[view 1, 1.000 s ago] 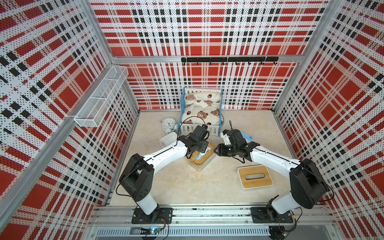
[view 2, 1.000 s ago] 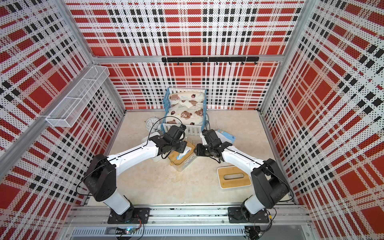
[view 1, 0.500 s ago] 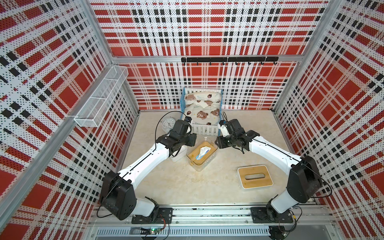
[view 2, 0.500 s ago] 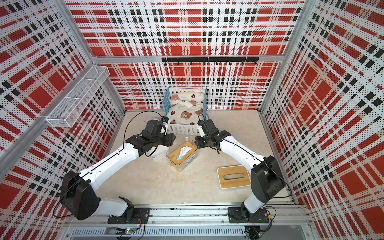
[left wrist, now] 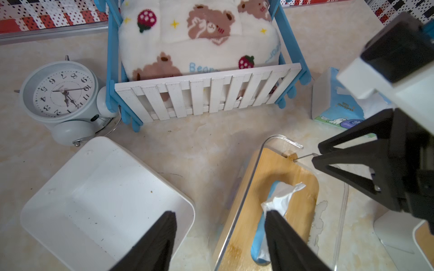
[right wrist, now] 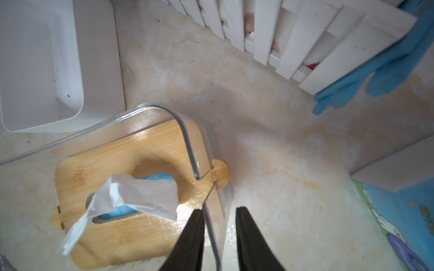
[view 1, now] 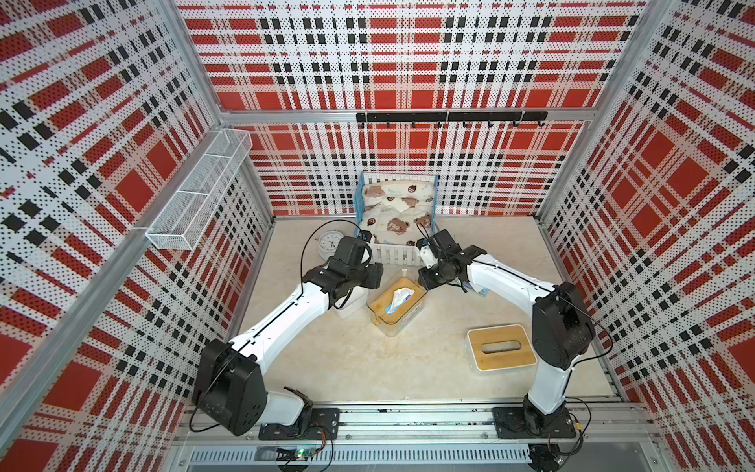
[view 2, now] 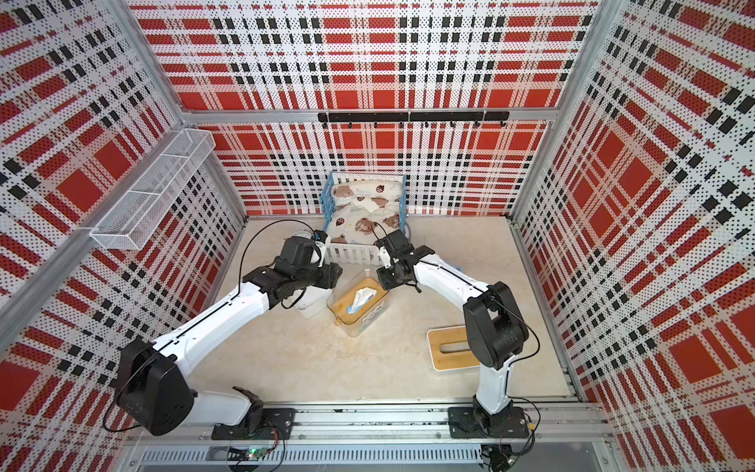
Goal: Put the tissue paper into the tissue box
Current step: Move the tissue box to the center of the board.
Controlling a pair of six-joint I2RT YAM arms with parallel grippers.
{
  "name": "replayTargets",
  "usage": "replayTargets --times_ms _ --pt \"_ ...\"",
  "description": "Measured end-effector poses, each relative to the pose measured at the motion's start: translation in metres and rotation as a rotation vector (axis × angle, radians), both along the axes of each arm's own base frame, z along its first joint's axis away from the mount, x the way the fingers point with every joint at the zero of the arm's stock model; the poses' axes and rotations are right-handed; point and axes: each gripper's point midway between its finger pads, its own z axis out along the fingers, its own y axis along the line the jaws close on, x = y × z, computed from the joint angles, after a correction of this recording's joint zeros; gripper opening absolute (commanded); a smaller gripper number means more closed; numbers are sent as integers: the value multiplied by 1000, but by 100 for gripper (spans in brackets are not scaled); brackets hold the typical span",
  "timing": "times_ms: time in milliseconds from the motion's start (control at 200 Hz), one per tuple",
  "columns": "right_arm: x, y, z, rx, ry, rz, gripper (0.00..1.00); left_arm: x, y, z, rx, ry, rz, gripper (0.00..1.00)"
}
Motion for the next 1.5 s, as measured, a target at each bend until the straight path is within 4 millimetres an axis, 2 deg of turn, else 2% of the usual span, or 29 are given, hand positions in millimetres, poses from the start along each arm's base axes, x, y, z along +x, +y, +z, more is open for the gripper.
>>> replayTargets --times_ms 281,436,837,1007,1243,1498 --pt "0 0 -3 -14 0 1 7 -2 0 -5 1 10 -4 66" --pt "8 -10 -2 -48 -25 -61 0 -2 0 -5 0 12 -5 67" --pt "35 -51 -1 -73 -37 -320 0 -3 0 -10 -1 19 -2 68" --pt "47 -49 0 -60 -41 -364 0 -4 1 -12 4 20 1 68" --pt "45 -58 0 -77 -51 -387 0 -3 1 -12 3 20 1 68" --pt "35 -106 -1 -127 -35 -448 0 -4 0 -11 -3 21 -3 68"
